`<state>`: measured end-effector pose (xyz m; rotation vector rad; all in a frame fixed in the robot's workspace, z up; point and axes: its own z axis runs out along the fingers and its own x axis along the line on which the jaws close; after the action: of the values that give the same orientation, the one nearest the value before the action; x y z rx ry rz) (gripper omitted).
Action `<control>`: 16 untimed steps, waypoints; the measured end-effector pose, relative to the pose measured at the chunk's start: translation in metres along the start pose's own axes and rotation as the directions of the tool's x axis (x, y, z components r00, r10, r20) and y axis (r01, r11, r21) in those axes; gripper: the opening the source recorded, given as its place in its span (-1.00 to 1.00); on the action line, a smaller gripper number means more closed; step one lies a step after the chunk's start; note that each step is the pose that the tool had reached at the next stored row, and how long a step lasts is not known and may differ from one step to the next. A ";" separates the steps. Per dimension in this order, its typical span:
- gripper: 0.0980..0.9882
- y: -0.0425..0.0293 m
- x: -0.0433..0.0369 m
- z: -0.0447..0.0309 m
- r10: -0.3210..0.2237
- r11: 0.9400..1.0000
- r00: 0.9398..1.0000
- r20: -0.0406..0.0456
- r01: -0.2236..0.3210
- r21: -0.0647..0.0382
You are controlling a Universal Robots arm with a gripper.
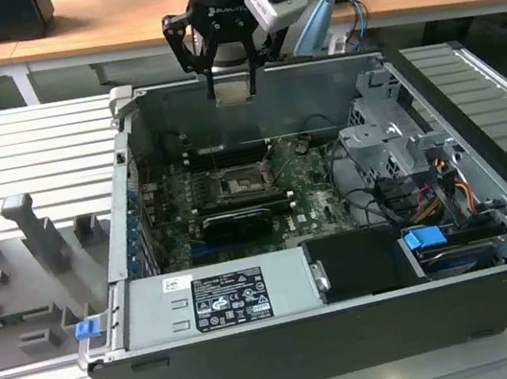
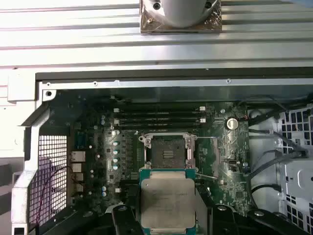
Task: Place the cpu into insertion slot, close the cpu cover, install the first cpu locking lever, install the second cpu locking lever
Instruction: 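Place the cpu into insertion slot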
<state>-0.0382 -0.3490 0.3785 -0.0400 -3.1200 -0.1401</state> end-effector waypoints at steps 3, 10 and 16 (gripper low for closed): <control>-0.01 0.0000 0.0000 0.0000 0.019 1.000 1.000 0.002 -0.019 0.000; -0.01 0.0000 0.0000 0.0002 0.043 0.999 0.999 0.004 -0.043 -0.001; -0.01 0.0000 0.0000 0.0003 0.058 0.998 0.998 0.005 -0.058 -0.001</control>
<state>-0.0382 -0.3490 0.3782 -0.1314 -3.1201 -0.1409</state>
